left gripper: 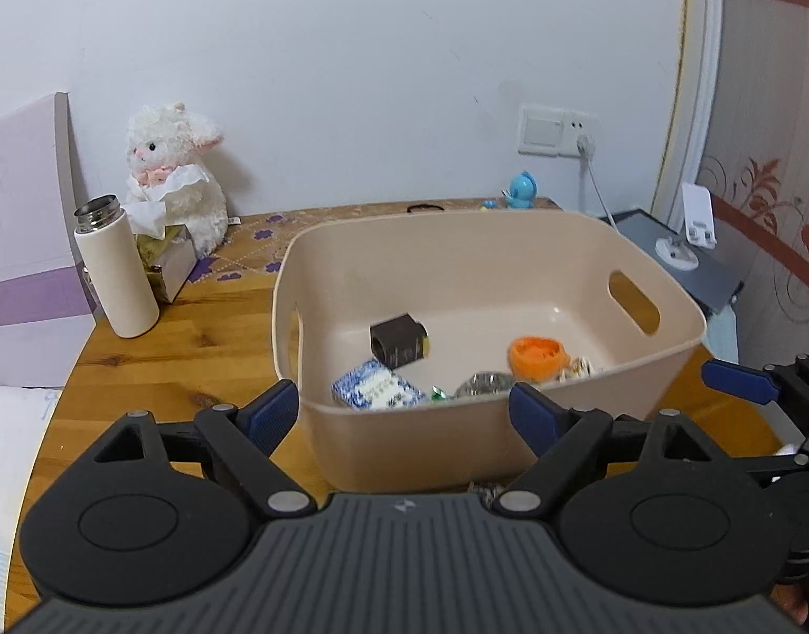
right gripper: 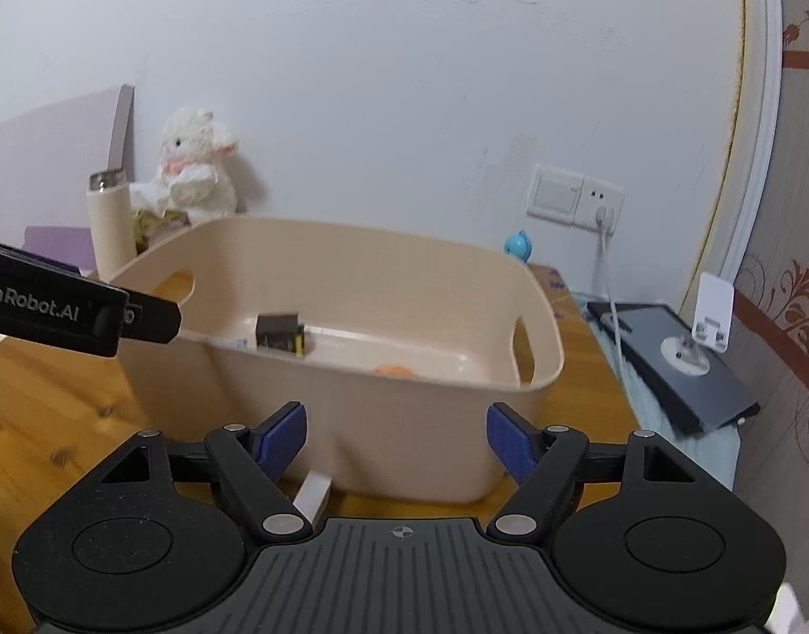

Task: Organize objects
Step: 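Grasp the white medicine box with the right tool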

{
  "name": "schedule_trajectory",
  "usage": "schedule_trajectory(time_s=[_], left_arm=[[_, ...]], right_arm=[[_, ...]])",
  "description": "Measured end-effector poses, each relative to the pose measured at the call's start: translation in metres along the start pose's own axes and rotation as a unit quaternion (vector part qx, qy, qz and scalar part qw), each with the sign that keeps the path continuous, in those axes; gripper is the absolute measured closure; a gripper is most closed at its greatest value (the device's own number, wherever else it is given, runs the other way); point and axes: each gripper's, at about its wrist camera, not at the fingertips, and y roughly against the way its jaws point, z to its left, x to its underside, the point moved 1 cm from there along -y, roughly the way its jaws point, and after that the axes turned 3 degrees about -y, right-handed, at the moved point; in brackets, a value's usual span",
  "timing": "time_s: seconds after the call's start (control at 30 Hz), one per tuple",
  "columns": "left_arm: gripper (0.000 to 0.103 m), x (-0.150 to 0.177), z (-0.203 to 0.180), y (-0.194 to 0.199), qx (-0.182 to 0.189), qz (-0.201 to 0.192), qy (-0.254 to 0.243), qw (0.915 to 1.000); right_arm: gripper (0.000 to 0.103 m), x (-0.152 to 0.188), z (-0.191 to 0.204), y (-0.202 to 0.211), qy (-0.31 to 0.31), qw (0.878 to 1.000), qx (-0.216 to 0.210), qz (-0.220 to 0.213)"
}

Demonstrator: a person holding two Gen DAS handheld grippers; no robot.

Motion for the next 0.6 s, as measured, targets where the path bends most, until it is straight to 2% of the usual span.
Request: schedule_trajectory(time_s=[0.5, 0.6], left_arm=[[0.015, 0.039, -0.002, -0.035, -0.012, 0.064, -0.018, 0.9978], [0.015, 0.043, -0.001, -0.042, -0.013, 0.073, -0.016, 0.9971]], right_arm=[[0.029, 0.034, 0.013, -0.028, -0.007, 0.997, -0.034, 0.074], [0.044, 0.039, 0.013, -0.035, -0.01, 0.996, -0.033, 0.087]])
